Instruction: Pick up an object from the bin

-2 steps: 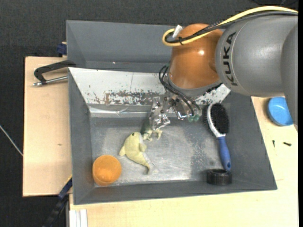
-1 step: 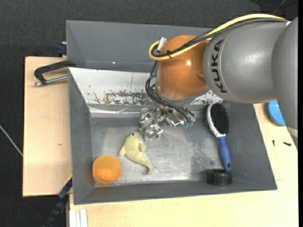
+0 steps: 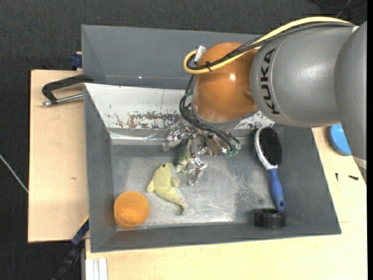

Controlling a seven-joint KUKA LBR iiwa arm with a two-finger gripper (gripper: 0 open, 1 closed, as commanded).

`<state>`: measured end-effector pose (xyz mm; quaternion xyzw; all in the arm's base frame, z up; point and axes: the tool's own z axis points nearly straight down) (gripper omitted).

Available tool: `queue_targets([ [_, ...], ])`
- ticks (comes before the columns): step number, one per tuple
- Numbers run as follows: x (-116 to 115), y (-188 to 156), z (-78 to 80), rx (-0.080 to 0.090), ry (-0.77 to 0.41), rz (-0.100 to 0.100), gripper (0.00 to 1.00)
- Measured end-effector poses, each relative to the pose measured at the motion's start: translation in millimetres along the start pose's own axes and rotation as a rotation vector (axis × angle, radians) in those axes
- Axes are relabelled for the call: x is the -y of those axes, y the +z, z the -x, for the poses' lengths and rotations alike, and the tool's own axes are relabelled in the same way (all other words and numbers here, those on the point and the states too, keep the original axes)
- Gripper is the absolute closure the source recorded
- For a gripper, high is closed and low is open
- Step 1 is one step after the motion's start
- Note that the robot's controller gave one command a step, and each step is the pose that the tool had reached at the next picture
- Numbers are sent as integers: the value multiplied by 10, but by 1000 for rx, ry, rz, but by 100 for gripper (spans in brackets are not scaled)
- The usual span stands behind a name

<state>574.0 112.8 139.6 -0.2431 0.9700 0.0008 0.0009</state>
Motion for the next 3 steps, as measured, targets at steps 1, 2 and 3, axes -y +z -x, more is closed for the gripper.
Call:
queue_targets([
  [1, -22, 688, -23, 4, -79, -1, 0],
  [2, -20, 643, 6, 14, -78, -3, 100],
  [3, 226, -871, 67, 13, -64, -6, 100],
])
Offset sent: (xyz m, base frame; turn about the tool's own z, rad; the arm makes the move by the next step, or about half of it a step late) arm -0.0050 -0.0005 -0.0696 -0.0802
